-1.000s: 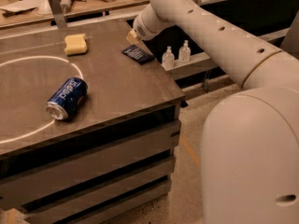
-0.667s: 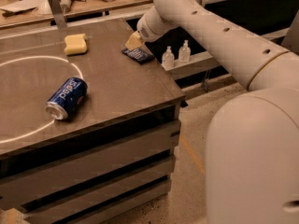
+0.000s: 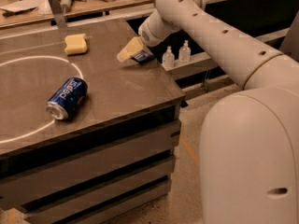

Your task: Move rxbar blueberry near sponge

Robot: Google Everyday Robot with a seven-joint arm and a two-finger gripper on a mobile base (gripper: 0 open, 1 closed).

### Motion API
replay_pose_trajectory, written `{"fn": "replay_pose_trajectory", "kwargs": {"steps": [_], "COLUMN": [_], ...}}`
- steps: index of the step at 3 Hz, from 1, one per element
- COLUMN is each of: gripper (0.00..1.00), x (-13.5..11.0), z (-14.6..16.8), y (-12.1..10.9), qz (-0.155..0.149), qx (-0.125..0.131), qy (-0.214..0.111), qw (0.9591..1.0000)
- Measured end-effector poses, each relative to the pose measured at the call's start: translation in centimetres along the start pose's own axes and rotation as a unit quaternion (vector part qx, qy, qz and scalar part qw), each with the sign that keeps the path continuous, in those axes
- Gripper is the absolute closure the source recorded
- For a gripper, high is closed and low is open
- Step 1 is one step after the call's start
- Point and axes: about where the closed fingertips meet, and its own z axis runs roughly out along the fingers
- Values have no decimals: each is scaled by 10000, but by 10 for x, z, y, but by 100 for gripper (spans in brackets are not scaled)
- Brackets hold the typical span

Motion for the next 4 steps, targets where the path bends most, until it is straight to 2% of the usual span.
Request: {"fn": "replay_pose_trajectory", "kwargs": {"steps": [2, 4], "gripper": [47, 93], "x": [13, 14], "z": [7, 8], "y": [-2, 0], "qz": [145, 51], "qx": [-11, -18], "qy": [202, 219], "qw": [9997, 9997]}}
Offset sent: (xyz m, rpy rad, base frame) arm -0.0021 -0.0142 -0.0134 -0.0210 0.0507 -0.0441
